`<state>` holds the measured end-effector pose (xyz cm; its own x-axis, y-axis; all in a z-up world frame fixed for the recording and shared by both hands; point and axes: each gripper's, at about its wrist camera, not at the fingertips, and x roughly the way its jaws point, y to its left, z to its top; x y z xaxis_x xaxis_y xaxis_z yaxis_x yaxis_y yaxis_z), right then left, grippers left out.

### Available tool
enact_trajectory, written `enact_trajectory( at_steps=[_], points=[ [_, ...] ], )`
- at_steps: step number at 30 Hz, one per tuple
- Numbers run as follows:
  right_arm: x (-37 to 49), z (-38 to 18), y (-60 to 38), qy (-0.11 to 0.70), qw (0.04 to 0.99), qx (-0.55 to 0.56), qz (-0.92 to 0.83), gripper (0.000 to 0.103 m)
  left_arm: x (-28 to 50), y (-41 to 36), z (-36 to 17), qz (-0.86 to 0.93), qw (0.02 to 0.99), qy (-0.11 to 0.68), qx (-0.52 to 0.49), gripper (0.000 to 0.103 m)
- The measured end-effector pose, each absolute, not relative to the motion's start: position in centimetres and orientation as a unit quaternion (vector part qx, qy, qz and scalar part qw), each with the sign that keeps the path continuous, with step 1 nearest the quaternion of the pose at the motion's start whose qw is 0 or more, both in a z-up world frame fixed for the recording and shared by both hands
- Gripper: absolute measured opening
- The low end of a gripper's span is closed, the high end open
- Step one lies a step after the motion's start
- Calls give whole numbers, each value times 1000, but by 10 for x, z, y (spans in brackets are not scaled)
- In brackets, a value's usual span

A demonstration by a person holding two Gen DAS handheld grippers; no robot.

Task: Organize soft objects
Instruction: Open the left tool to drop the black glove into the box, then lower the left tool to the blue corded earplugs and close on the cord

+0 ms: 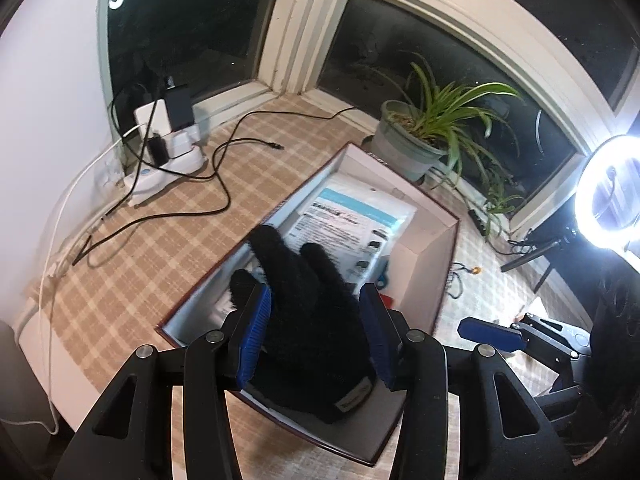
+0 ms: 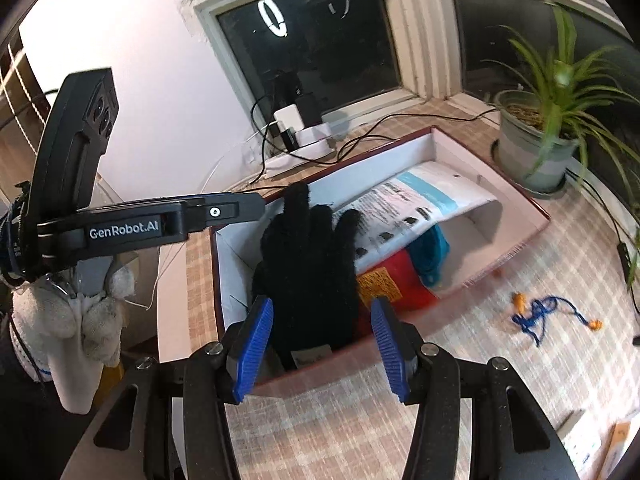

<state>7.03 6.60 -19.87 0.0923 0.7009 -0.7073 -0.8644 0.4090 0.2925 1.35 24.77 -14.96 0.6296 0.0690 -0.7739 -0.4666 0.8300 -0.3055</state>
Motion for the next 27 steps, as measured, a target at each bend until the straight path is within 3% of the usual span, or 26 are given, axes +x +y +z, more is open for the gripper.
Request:
enact_trajectory(
  at_steps=[12, 27],
  points=[
    [77, -203, -50, 388, 790, -66, 471, 60, 20, 189, -139, 83, 883, 390, -248, 45],
    [104, -254, -189, 433, 829, 24, 355, 60, 47, 88, -177, 2, 876, 429, -219, 45]
  ],
)
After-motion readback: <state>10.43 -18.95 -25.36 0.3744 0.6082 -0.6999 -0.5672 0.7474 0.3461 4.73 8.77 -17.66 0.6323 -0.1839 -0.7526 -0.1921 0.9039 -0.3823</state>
